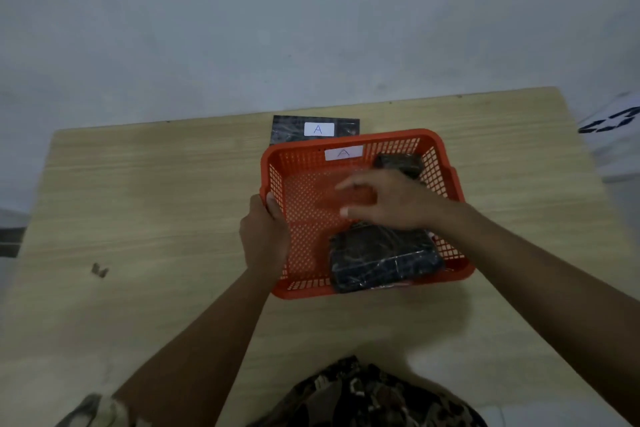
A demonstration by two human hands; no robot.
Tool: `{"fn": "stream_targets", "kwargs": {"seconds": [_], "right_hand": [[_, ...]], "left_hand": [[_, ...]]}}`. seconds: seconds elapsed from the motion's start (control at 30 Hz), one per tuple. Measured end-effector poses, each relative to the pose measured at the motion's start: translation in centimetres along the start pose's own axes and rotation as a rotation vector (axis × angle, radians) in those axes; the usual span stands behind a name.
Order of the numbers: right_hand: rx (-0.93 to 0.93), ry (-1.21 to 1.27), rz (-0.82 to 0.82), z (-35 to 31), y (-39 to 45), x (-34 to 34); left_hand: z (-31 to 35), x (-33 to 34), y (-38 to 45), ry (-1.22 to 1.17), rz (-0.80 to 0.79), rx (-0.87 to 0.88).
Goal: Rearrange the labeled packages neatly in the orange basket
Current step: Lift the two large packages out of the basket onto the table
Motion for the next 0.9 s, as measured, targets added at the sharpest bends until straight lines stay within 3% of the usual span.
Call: {"fn": "stream_targets", "kwargs": {"seconds": [0.07, 0.17, 0.43, 0.63, 0.77, 0.9], "right_hand": [[-0.018, -0.032, -0.163, -0.1, -2.4, 1.5], [0.008, -0.173, -0.255, 0.3, -4.3, 3.6], [-0.062, -0.454, -0.167, 1.0, -4.9, 4.8], [-0.144, -0.327, 0.128, 1.1, -5.2, 3.0], [-0.012, -0.1, 0.412, 2.5, -4.0, 0.8], [0.291, 0.393, 0.774, 4.5, -1.4, -1.5]], "left_hand": [[-0.1, 0.0, 0.1, -0.009, -0.007, 0.013], [0.0, -0.1, 0.0, -0.018, -0.01, 0.014], [0.1, -0.3, -0.1, -0.039, -0.023, 0.026], [0.3, -0.3, -0.1, -0.055, -0.035, -0.005], [0.3, -0.2, -0.2, -0.045, -0.037, -0.018], [0.2, -0.1, -0.2, -0.03, -0.018, -0.007]]}}
Point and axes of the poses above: each hand's wrist, its own y-axis towards the middle knuckle, its own x-axis out of the palm, z = x × y, the point moved 1 cm from there along y, towards the middle knuckle, and after that the axes turned 15 degrees about -y, right-handed, at the moved point
